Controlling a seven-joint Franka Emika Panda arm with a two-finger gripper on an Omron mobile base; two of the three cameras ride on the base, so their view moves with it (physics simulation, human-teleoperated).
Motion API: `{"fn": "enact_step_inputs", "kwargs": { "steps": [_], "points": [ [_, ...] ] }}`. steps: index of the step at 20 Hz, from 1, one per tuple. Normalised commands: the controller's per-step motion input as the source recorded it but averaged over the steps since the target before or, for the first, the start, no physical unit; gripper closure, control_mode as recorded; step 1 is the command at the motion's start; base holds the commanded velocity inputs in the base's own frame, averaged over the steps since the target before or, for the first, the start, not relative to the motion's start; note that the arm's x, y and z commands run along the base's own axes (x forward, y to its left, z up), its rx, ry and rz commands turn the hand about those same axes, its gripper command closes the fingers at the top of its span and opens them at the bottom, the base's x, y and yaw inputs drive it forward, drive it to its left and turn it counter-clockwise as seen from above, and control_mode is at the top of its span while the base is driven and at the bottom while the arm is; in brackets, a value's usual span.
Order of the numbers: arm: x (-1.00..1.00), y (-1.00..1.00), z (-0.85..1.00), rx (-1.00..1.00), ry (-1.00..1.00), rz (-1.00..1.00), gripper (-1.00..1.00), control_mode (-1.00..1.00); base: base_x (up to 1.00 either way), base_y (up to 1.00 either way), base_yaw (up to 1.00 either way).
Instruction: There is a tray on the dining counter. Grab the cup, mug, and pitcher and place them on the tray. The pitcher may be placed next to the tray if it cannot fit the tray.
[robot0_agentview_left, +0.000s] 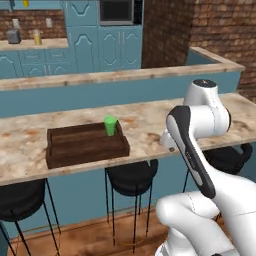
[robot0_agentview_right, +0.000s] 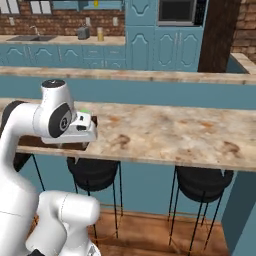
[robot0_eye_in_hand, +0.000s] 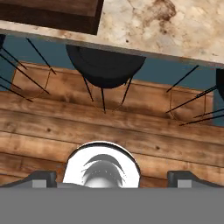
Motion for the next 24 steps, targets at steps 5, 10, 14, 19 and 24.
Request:
{"fn": "enact_step_inputs", "kwargs": {
  "steps": [5, 10, 14, 19, 24],
  "points": [
    [0.0, 0.0, 0.0, 0.0, 0.0, 0.0, -1.0, 1.0, -0.87, 0.87, -0.02],
    [0.0, 0.0, 0.0, 0.0, 0.0, 0.0, -1.0, 1.0, -0.56, 1.0, -0.08],
    [0.0, 0.0, 0.0, 0.0, 0.0, 0.0, -1.0, 1.0, -0.27, 1.0, -0.09],
    [0.0, 0.0, 0.0, 0.0, 0.0, 0.0, -1.0, 1.0, -0.02, 1.0, -0.1],
    [0.0, 0.0, 0.0, 0.0, 0.0, 0.0, -1.0, 1.0, 0.0, 1.0, -0.09]
  ]
}}
